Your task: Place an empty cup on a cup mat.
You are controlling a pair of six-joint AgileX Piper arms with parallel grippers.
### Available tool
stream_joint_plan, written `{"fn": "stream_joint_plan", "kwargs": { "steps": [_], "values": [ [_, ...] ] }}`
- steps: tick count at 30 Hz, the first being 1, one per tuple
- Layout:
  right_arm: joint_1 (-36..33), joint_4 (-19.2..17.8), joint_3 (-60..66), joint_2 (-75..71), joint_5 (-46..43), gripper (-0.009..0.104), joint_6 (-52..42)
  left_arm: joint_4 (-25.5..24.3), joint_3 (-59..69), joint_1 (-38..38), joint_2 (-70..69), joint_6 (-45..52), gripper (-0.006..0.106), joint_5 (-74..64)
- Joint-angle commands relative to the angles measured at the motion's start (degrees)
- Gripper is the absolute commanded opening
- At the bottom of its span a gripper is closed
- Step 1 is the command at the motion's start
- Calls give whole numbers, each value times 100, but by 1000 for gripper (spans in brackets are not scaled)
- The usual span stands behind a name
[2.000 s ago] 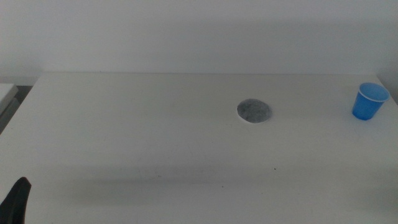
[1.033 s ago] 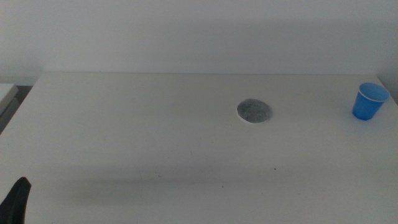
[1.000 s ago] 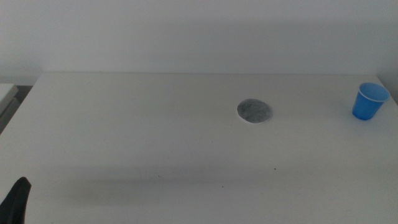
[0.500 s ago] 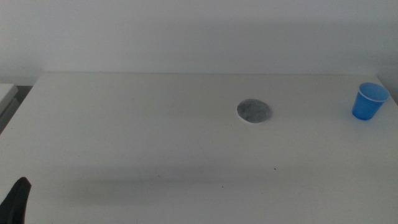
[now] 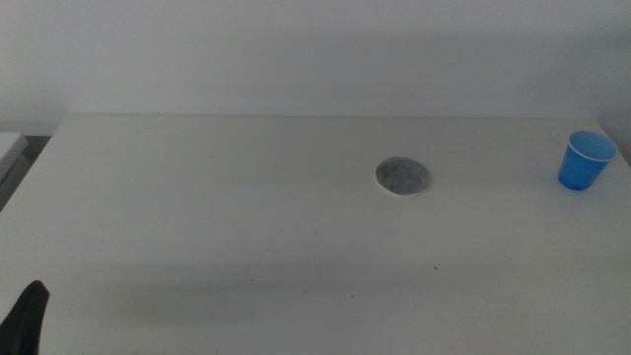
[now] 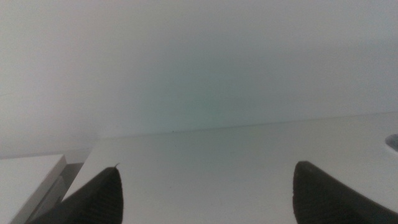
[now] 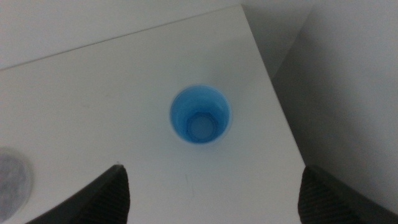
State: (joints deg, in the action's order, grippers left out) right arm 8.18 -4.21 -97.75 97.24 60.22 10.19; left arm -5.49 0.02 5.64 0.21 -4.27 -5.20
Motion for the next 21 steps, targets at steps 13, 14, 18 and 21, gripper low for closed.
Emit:
{"fn": "stream_joint_plan", "kwargs": {
  "steps": [13, 14, 18, 21],
  "values": [
    [553, 595, -671, 2364, -636, 93, -425, 39, -2, 5, -21, -16, 94, 30],
    [553, 595, -671, 2476, -695, 92, -425, 39, -2, 5, -21, -16, 94, 30],
    [553, 595, -671, 2817, -863, 69, -451, 39, -2, 5, -21, -16, 94, 30],
    [553, 595, -671, 2977, -1144, 23, -496, 39, -2, 5, -21, -16, 94, 30]
  ]
}}
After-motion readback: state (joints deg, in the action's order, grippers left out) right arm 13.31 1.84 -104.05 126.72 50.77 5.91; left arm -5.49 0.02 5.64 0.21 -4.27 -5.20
